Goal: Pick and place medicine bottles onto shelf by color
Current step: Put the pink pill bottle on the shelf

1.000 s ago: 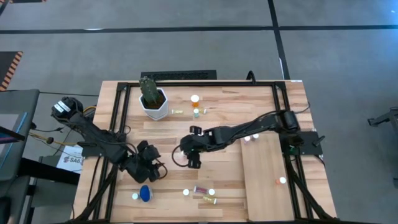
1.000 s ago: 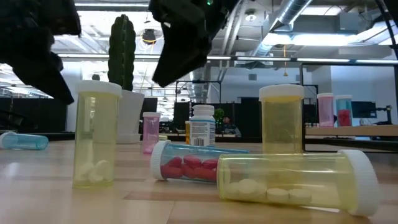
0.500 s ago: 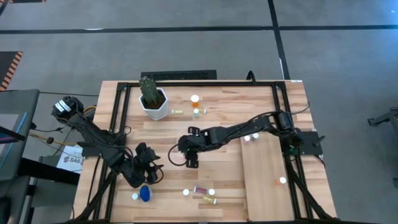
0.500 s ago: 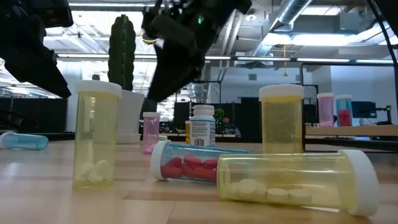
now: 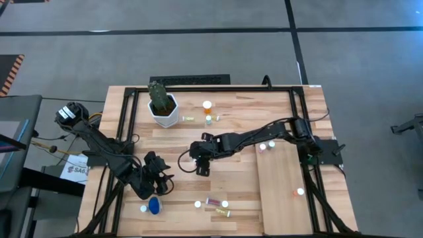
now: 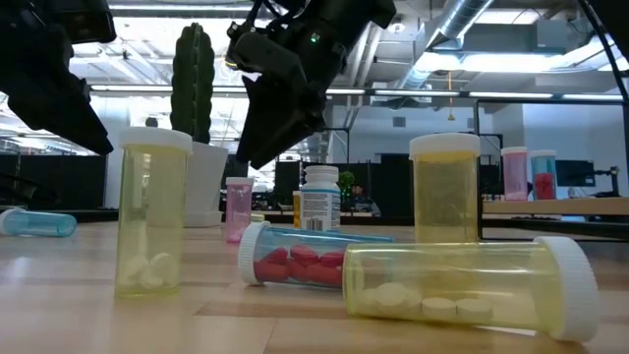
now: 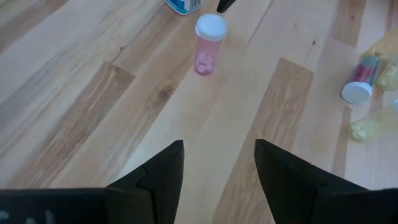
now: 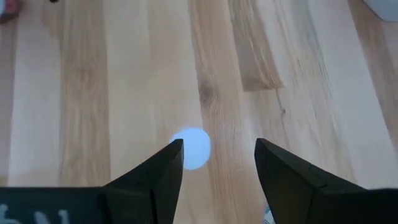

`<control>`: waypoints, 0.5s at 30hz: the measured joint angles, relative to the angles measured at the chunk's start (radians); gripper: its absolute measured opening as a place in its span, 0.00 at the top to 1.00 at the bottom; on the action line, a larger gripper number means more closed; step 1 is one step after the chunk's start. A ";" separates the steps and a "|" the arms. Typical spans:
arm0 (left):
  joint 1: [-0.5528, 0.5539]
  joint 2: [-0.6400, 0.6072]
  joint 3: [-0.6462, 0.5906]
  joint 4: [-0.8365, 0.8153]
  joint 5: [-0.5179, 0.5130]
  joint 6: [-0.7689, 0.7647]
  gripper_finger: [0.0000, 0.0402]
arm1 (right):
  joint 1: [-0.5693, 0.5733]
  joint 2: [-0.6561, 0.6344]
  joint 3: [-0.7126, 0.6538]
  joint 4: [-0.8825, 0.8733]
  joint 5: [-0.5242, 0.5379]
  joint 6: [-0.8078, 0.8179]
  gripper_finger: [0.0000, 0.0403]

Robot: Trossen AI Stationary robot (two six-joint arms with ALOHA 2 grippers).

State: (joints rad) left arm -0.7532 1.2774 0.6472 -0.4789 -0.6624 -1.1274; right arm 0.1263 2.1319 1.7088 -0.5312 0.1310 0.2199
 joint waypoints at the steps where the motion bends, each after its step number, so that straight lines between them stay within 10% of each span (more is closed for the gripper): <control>1: 0.000 0.000 0.000 0.000 0.000 0.000 0.54 | 0.002 0.000 0.000 0.005 0.000 0.000 0.44; 15: 0.000 0.000 0.000 0.000 0.000 0.001 0.54 | 0.007 0.000 0.000 0.020 -0.006 0.000 0.34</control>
State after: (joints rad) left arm -0.7532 1.2774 0.6472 -0.4793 -0.6624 -1.1267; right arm 0.1333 2.1319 1.7088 -0.5107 0.1253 0.2195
